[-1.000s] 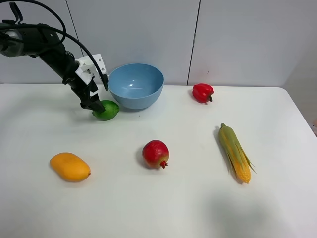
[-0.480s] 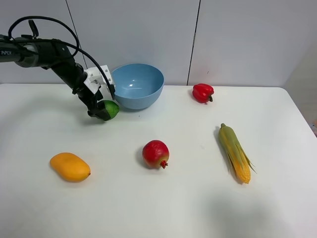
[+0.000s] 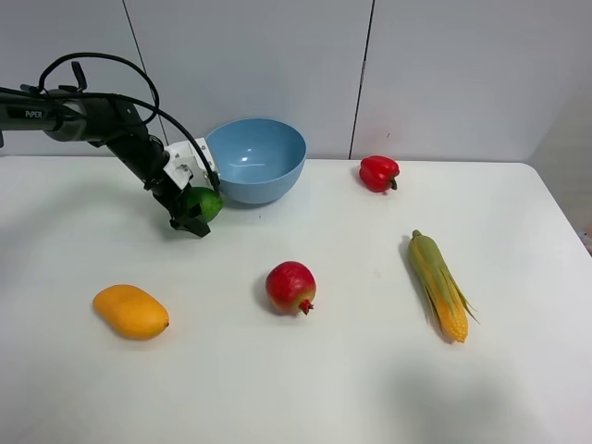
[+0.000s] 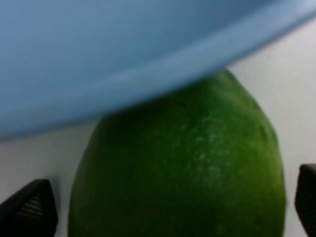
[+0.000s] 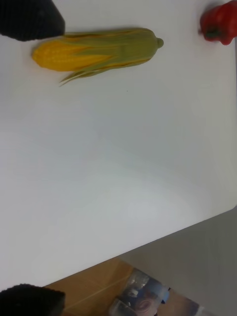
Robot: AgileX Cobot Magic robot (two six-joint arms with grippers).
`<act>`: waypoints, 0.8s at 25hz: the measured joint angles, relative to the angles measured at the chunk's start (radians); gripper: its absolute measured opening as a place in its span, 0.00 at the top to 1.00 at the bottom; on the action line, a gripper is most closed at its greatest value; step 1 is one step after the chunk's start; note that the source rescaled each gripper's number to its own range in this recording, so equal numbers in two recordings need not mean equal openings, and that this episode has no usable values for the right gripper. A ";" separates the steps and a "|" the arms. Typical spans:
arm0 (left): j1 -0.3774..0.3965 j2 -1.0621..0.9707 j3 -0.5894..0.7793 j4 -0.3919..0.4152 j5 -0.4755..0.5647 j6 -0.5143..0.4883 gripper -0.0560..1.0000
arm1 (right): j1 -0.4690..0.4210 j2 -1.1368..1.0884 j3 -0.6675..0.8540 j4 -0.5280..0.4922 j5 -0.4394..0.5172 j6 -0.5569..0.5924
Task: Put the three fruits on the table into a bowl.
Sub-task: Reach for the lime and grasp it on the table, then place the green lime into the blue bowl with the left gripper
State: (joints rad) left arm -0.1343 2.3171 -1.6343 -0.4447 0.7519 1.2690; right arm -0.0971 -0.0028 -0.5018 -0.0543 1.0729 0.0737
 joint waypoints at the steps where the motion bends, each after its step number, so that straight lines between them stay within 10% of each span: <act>1: 0.000 0.001 0.000 0.000 0.000 0.000 0.15 | 0.000 0.000 0.000 0.000 0.000 0.000; 3: 0.000 0.001 0.000 0.000 0.000 0.000 0.42 | 0.000 0.000 0.000 0.000 0.000 0.000; 5: 0.000 0.001 0.000 0.000 0.000 0.000 0.95 | 0.000 0.000 0.000 0.000 0.000 0.000; 11: 0.000 -0.074 0.000 0.035 0.070 -0.084 0.92 | 0.000 0.000 0.000 0.000 0.000 0.000; 16: 0.000 -0.257 0.000 0.180 0.320 -0.499 0.92 | 0.000 0.000 0.000 0.000 0.000 0.000; 20: -0.019 -0.372 0.000 0.203 0.332 -0.902 0.92 | 0.000 0.000 0.000 0.000 0.000 0.000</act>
State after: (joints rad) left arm -0.1532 1.9452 -1.6343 -0.2412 1.0842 0.3666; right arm -0.0971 -0.0028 -0.5018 -0.0543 1.0729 0.0737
